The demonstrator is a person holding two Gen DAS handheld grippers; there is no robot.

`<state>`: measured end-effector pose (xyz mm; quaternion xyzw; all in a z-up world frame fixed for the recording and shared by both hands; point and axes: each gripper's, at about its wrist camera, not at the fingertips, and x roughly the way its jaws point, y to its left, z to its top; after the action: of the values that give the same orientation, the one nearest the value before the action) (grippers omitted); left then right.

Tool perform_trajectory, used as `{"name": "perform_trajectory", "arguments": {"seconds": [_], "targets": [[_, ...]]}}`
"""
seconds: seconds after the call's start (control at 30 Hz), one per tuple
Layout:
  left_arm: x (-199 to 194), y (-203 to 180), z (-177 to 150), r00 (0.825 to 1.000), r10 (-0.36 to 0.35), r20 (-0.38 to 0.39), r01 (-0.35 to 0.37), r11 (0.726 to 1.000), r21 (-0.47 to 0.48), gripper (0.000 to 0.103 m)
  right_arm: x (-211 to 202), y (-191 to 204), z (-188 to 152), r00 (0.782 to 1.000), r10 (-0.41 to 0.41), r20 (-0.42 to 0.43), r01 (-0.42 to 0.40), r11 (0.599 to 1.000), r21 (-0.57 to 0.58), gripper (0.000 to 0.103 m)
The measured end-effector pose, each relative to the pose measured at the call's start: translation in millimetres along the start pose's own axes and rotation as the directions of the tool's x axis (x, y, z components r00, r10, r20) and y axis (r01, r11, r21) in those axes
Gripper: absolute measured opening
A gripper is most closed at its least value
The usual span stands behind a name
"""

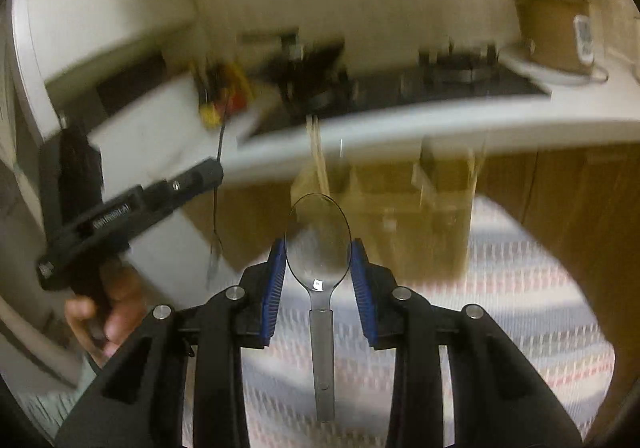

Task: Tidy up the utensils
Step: 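Lift both spoons and lower them into the tan holder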

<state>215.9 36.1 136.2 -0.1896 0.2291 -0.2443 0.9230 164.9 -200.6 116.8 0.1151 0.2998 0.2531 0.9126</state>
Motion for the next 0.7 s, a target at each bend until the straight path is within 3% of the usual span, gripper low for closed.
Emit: {"name": "perform_trajectory", "arguments": {"seconds": [0.07, 0.13, 0.27, 0.43, 0.5, 0.57, 0.7], "targets": [[3, -2, 13, 0.997, 0.009, 0.08, -0.008, 1.0, -0.011, 0.011, -5, 0, 23, 0.995, -0.019, 0.103, 0.019, 1.0, 0.007, 0.03], [12, -3, 22, 0.986, 0.067, 0.15, -0.064, 0.998, -0.019, 0.011, -9, -4, 36, 0.986, -0.035, 0.166, 0.031, 0.999, 0.026, 0.03], [43, 3, 25, 0.985, 0.064, 0.163, -0.056, 0.997, -0.054, 0.011, -5, -23, 67, 0.969, -0.026, 0.247, -0.002, 0.994, 0.112, 0.03], [69, 6, 24, 0.97, 0.093, 0.226, -0.095, 0.995, -0.006, 0.011, -7, -41, 96, 0.931, -0.07, 0.357, 0.015, 0.988, 0.156, 0.03], [77, 8, 24, 0.958, 0.126, 0.256, -0.135, 0.991, 0.018, 0.011, -6, -48, 106, 0.917, -0.11, 0.385, 0.05, 0.985, 0.162, 0.03], [85, 8, 22, 0.943, 0.176, 0.284, -0.2, 0.978, 0.058, 0.011, 4, -50, 108, 0.89, -0.202, 0.409, 0.16, 0.978, 0.136, 0.03], [97, 15, 13, 0.943, 0.167, 0.288, -0.193, 0.979, 0.064, 0.011, 26, -57, 101, 0.865, -0.285, 0.413, 0.27, 0.958, 0.095, 0.03]]}}
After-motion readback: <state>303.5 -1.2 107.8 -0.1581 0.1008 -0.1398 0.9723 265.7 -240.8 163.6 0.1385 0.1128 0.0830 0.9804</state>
